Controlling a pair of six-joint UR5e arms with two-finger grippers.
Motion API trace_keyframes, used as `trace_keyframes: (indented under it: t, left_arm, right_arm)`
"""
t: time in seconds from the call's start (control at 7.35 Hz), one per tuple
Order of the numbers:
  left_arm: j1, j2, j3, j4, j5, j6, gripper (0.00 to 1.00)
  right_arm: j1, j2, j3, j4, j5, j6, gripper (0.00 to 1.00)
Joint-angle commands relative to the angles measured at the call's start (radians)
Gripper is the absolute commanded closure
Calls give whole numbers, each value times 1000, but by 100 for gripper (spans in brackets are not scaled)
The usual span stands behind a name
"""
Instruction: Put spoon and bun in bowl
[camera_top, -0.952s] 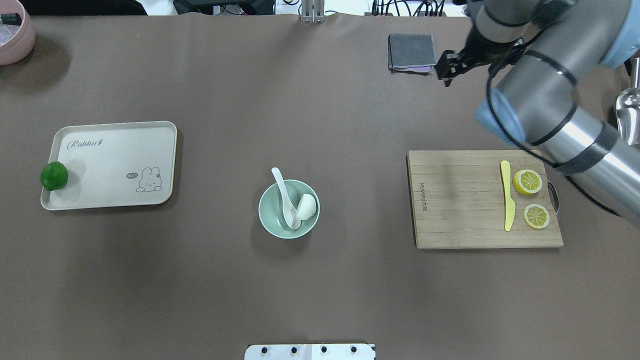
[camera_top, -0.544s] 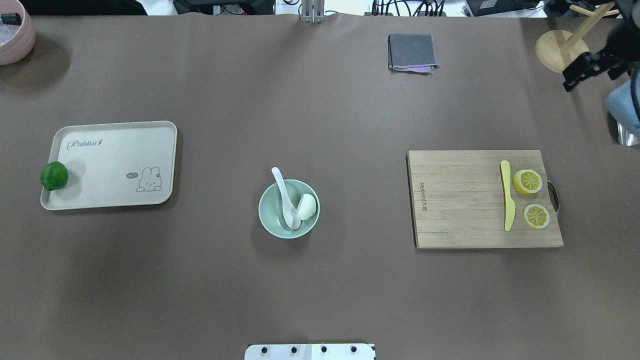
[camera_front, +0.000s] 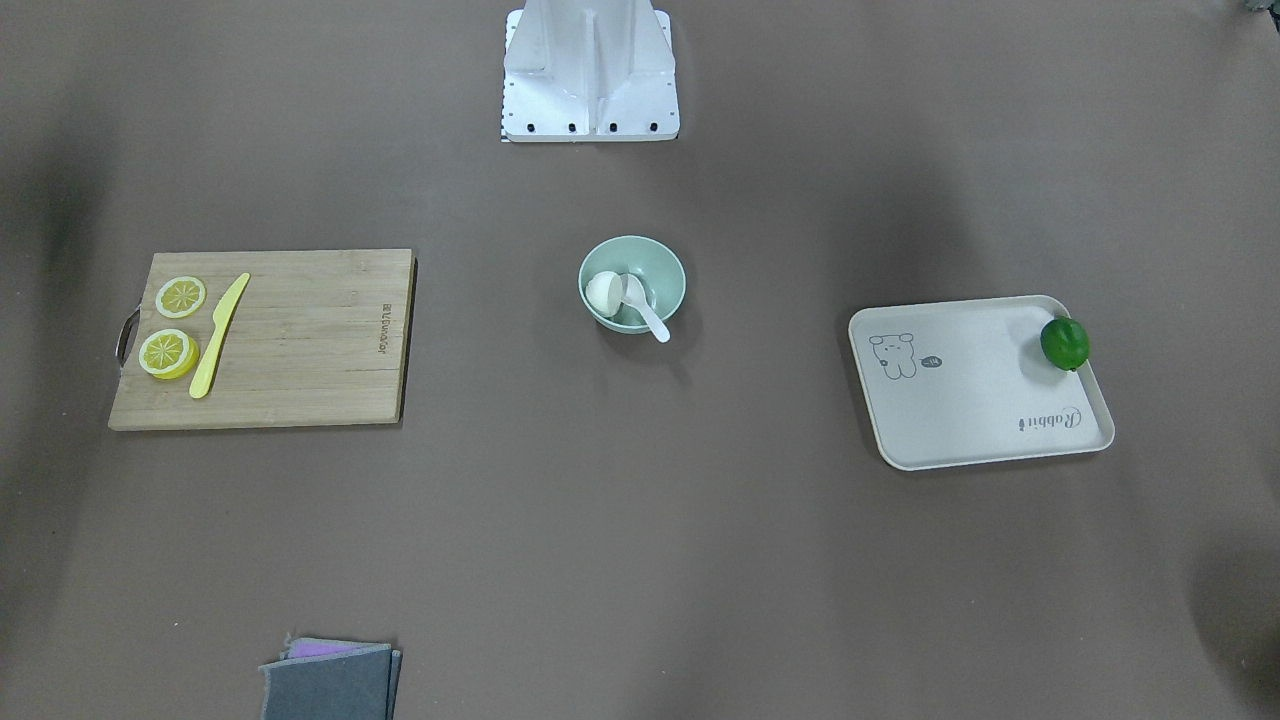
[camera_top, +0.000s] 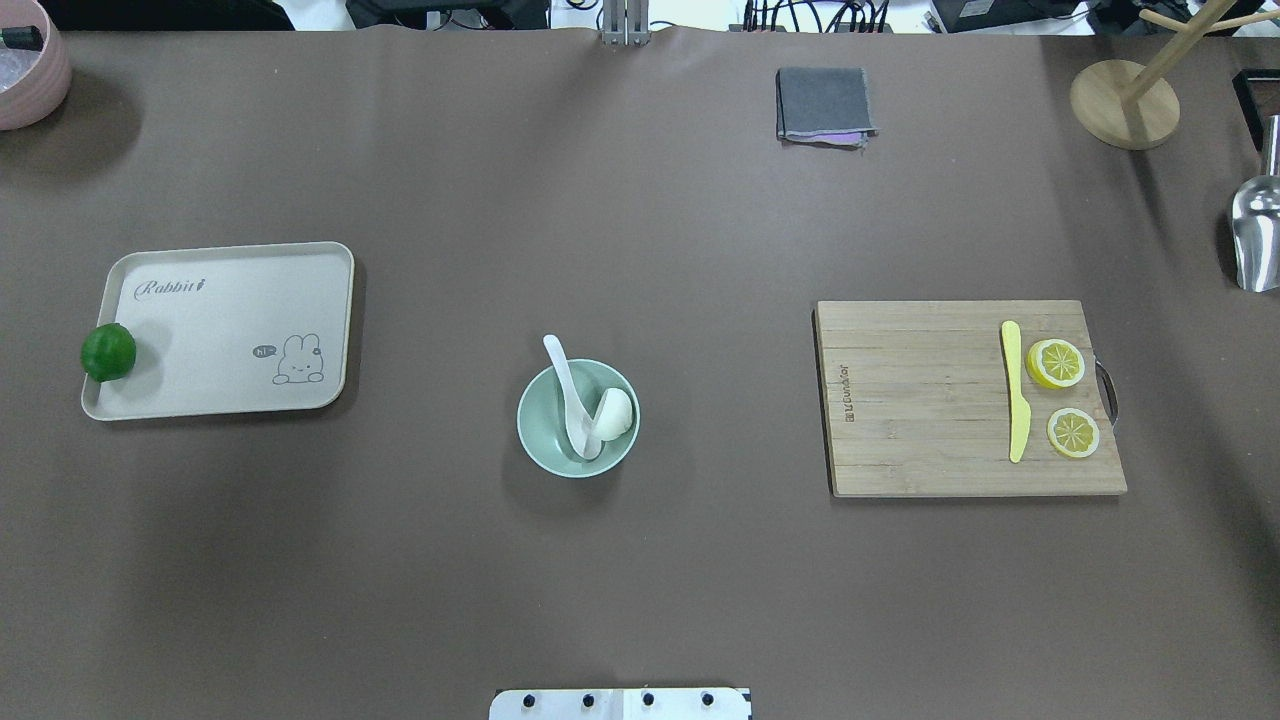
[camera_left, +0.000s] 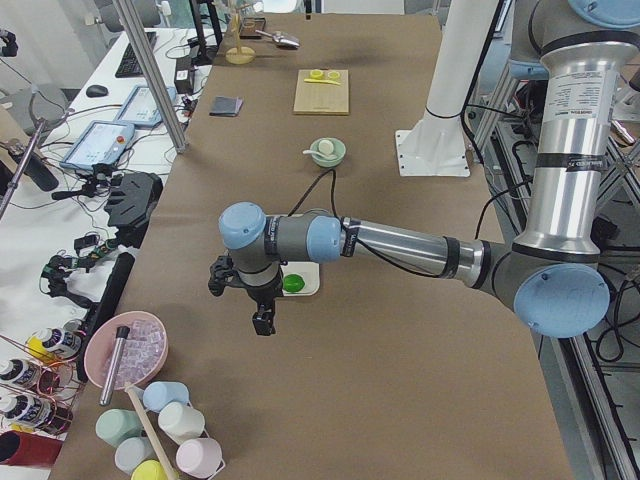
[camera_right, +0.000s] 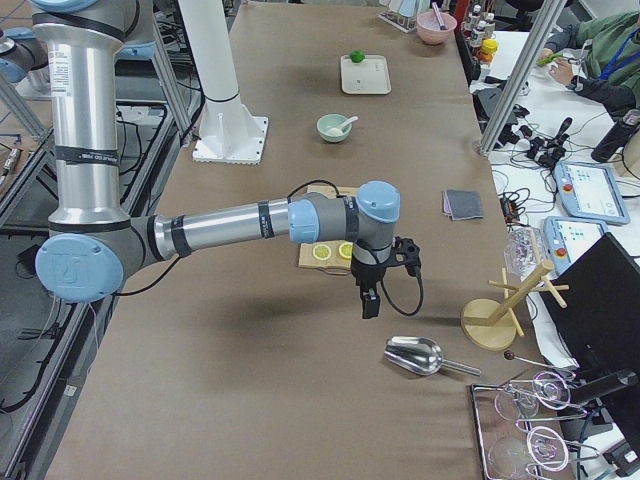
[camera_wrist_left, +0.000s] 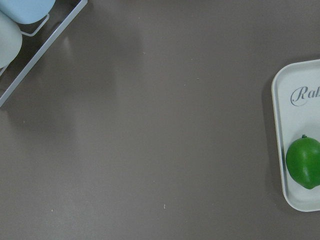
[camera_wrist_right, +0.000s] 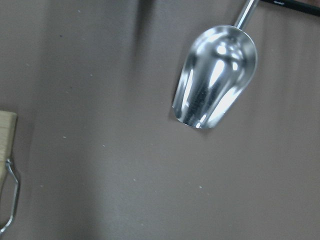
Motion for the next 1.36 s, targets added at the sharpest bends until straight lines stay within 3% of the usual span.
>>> trace_keyframes:
  t: [0.0, 1.22]
  left_arm:
    - [-3, 5, -28, 2, -63, 2, 2]
    - [-3, 9, -39, 0, -57, 7, 2]
  right_arm:
    - [79, -56, 7, 2, 97, -75, 0]
    - [78, -60, -2, 2, 109, -72, 0]
